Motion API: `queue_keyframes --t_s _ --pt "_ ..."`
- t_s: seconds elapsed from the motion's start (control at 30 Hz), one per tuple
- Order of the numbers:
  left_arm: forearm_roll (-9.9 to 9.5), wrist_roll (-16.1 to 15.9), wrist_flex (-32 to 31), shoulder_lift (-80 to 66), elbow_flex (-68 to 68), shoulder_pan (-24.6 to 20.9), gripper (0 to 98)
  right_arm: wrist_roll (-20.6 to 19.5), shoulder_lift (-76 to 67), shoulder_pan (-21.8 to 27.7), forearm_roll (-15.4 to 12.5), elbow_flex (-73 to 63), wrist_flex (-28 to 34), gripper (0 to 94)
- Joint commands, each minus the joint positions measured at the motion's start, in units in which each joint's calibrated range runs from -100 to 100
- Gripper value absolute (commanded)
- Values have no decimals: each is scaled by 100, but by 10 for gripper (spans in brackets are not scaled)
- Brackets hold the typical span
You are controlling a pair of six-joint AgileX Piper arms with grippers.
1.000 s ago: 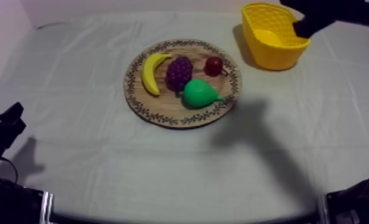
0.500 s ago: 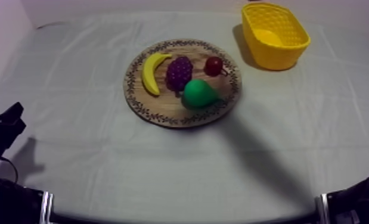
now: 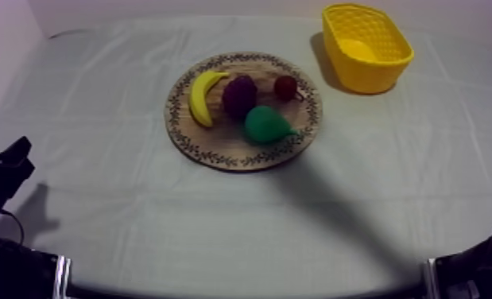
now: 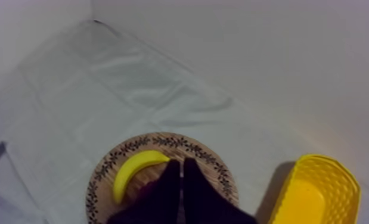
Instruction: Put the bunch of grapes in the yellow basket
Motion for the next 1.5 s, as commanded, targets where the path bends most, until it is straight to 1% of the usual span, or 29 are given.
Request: queue_keyframes --t_s 0.0,0.27,0.47,0.57,0.73,1.1,1.2,1.3,1.37,1.47 --pt "1 -1 1 0 -4 1 1 -47 257 -13 29 -377 65 6" --pt "1 -1 1 0 -4 1 1 -120 836 -32 18 -1021 248 6" --pt "1 -1 1 0 -4 1 1 -254 1029 -80 119 -1266 391 5" --pt "1 -1 1 0 -4 1 1 -435 1118 -132 192 -1555 894 4" --pt "1 -1 1 0 -4 1 1 -585 1386 -161 74 -2150 2024 3" --pt "1 -1 1 0 -4 1 1 -1193 2034 -244 -89 -2960 3641 5" --pt "1 -1 1 0 -4 1 1 -1345 2182 -239 -136 -3151 4006 6" --pt "1 -1 1 0 -4 1 1 -1465 2322 -264 -101 -3275 4277 6" --pt "1 -1 1 0 -4 1 1 -1539 2386 -268 -95 -3302 4395 6" --pt "1 -1 1 0 -4 1 1 -1649 2428 -244 -162 -3205 4460 6"
